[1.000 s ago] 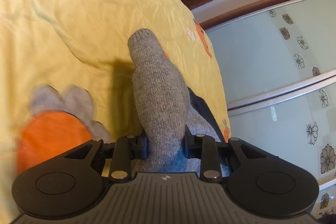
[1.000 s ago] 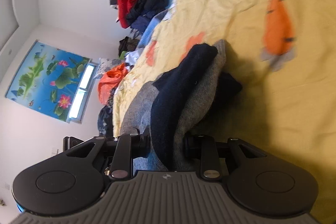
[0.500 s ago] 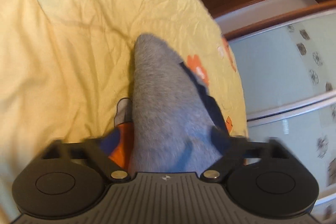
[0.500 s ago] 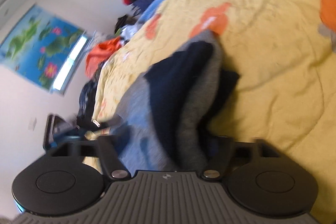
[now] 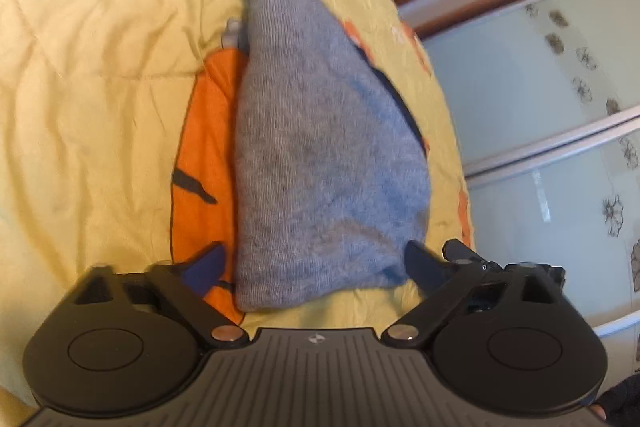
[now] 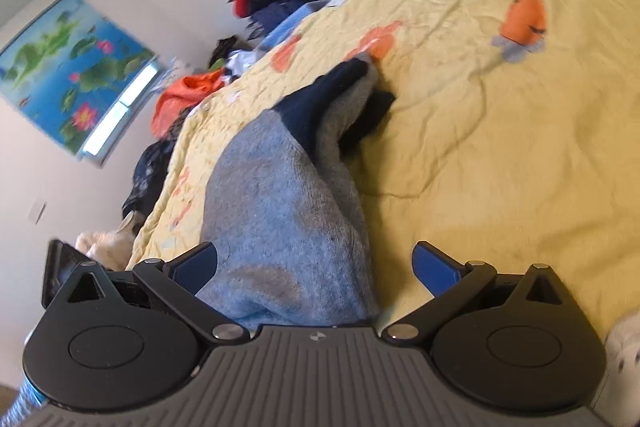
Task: Fold small clothes
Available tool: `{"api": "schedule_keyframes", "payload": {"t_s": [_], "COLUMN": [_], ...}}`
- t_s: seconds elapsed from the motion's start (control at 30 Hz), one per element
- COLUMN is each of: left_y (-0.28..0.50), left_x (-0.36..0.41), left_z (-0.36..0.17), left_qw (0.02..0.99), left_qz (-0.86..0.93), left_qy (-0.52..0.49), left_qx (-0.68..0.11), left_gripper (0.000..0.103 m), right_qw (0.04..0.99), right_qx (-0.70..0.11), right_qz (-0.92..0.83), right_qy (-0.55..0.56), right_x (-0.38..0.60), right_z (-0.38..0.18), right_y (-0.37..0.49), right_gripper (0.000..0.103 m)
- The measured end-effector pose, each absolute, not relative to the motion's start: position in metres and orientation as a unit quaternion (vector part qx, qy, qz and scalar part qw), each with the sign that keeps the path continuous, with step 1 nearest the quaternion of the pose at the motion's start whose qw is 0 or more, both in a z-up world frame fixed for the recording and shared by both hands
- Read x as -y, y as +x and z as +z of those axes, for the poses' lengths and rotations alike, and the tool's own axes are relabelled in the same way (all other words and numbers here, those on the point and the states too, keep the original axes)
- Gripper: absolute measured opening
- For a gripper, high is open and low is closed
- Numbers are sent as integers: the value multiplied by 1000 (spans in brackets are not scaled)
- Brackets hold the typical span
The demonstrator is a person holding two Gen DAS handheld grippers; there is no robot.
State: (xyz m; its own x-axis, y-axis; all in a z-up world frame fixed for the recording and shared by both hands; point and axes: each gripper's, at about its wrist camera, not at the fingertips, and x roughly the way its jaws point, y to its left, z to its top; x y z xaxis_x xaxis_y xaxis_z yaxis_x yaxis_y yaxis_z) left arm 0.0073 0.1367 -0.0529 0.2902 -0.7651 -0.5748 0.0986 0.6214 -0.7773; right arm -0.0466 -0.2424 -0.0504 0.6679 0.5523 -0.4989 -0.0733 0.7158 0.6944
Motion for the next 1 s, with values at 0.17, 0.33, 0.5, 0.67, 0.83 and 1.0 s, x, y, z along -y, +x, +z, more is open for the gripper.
{"api": "schedule_keyframes", "payload": {"t_s": [0.17,0.33,0.5,0.67,0.83,1.0], "left_y": [8,4,1,-3,-19,-34], "left_x": [-143,-148,-152,-162,-173,-191], "left_z": [-66,-71,-57,-40,-43,-65], "left_qw": [720,720,721,720,719,711], "left_qz": [-278,-282,-292,-303,-302,-292], "left_qy": [-328,-333,-332,-314,-305,-315], "left_qx": [-544,-540,-534,-539,-547,-557], "left_gripper": [32,16,16,16,16,16], "right_qw": [845,813,806,810,809,835], "right_qx": [-374,-396,-375,-375,-387,-399], "right_qz": [182,153,168,193,213,205], "right_qy": [337,397,425,408,387,318], "right_x": [224,225,227,225,218,212], "right_z": [-51,-70,-61,-38,-38,-48], "right_y": [-43,-44,-56,-63,-80,-93], "right_gripper": [84,21,21,21,21,24]}}
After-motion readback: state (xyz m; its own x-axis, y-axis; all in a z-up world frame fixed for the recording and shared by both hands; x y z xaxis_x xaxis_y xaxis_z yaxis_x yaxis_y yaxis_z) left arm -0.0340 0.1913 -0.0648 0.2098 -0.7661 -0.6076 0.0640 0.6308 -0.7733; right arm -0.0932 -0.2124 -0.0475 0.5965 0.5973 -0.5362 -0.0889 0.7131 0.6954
